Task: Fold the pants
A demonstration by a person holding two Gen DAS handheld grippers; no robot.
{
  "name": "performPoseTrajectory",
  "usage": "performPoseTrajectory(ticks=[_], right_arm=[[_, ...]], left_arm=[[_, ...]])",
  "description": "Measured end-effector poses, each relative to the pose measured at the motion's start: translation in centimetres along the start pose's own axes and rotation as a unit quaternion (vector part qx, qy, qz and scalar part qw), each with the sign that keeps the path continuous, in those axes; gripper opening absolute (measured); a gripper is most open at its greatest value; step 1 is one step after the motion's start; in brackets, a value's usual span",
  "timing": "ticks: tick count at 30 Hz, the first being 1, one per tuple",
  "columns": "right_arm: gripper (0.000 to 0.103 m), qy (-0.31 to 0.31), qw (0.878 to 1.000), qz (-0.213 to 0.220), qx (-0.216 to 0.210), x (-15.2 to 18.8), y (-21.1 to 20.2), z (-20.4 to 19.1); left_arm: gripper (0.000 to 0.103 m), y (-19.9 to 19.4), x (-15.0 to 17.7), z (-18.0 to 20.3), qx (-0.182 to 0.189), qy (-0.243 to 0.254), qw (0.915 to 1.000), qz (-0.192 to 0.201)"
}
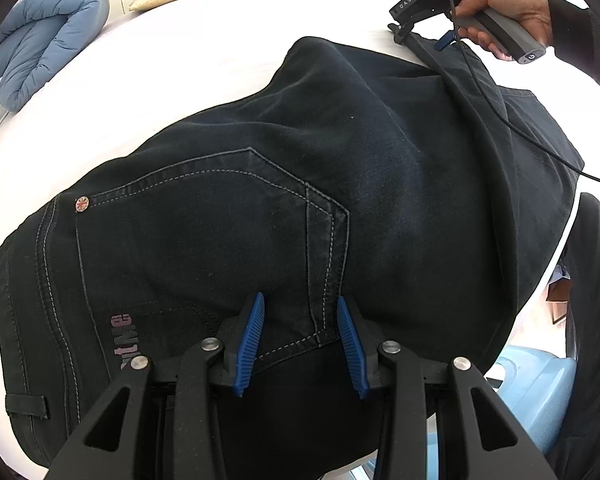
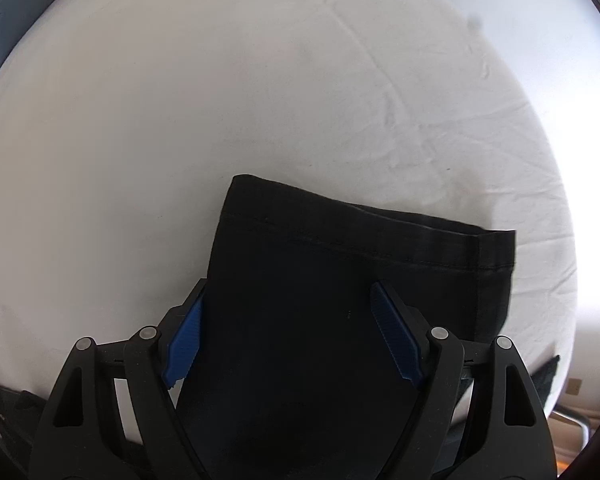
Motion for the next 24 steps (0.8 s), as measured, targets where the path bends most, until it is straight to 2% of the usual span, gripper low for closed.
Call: performPoseTrajectory(ticks=[5, 10, 13, 15, 17, 20, 24], right_arm=[[0.077, 0.003, 1.0, 0.003, -0.02, -0.4, -0.2, -0.3], [0.06, -0.026, 1.0, -0.001, -0.009, -1.2, 0.1, -1.3], [0.041, -0.018, 1.0, -0.007, -0.024, -1.6, 0.3, -1.0], [0.019, -0.01, 0.999, -0.01, -0.034, -1.8, 0.3, -0.2], [0.004, 0.001, 0.999, -0.012, -0.049, -1.9, 0.3, 0.7], [0.001, 0.026, 0.996, 0.005, -0.088, -1.9, -0.7, 3.0], [0.001, 0.059, 0.985, 0.069, -0.146, -1.0, -4.7, 7.9]], left_arm=[[0.04, 0.1, 0.0, 0.2, -0.003, -0.002, 1.0, 0.001], [0.04, 0.1, 0.1, 0.2, 0.001, -0.004, 1.0, 0.003], [0.04, 0.1, 0.1, 0.1, 0.002, -0.005, 1.0, 0.005], [0.04, 0.1, 0.1, 0.1, 0.001, -0.006, 1.0, 0.006], [0.04, 0.0, 0.2, 0.1, 0.0, -0.006, 1.0, 0.006], [0.04, 0.0, 0.1, 0.2, -0.002, -0.007, 1.0, 0.006], [0.04, 0.2, 0.1, 0.3, -0.005, -0.005, 1.0, 0.004]])
Point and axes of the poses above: each gripper's, at about its wrist camera, not at the fingertips, and y roughly the way its jaws point, z to its right, x to its underside, the point moved 9 cm from there along y, roughly the way its jaws point, and after that the axes turned 8 degrees about x, right-handed, at the moved point
